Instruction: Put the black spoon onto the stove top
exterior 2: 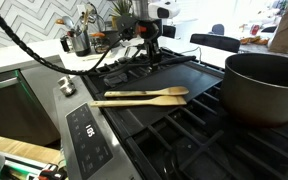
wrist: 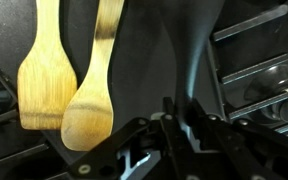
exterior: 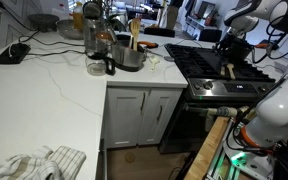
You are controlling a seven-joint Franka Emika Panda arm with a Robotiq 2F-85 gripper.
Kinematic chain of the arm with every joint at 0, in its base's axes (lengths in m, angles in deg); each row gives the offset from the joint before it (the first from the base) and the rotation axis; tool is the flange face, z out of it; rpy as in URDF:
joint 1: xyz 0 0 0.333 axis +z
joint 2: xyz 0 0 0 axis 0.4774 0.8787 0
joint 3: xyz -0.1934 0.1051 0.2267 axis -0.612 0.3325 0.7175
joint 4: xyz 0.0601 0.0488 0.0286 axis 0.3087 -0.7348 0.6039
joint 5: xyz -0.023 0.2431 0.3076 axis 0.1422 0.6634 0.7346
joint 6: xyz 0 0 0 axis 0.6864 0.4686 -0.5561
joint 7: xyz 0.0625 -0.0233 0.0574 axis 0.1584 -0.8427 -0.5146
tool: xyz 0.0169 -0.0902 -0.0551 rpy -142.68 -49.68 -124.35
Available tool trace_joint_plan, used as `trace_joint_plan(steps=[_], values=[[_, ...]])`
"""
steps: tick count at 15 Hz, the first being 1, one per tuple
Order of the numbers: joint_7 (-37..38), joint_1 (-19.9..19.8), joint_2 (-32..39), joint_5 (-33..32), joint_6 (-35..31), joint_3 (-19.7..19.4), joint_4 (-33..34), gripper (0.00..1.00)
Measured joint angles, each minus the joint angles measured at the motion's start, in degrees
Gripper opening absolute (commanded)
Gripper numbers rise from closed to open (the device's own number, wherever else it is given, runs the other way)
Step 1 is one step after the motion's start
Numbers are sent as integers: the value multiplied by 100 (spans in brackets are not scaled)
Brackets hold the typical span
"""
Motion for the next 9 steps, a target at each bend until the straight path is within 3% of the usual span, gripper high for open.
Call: trace_joint_plan(steps=[9], values=[[33, -406, 742, 19, 0, 427, 622, 5]])
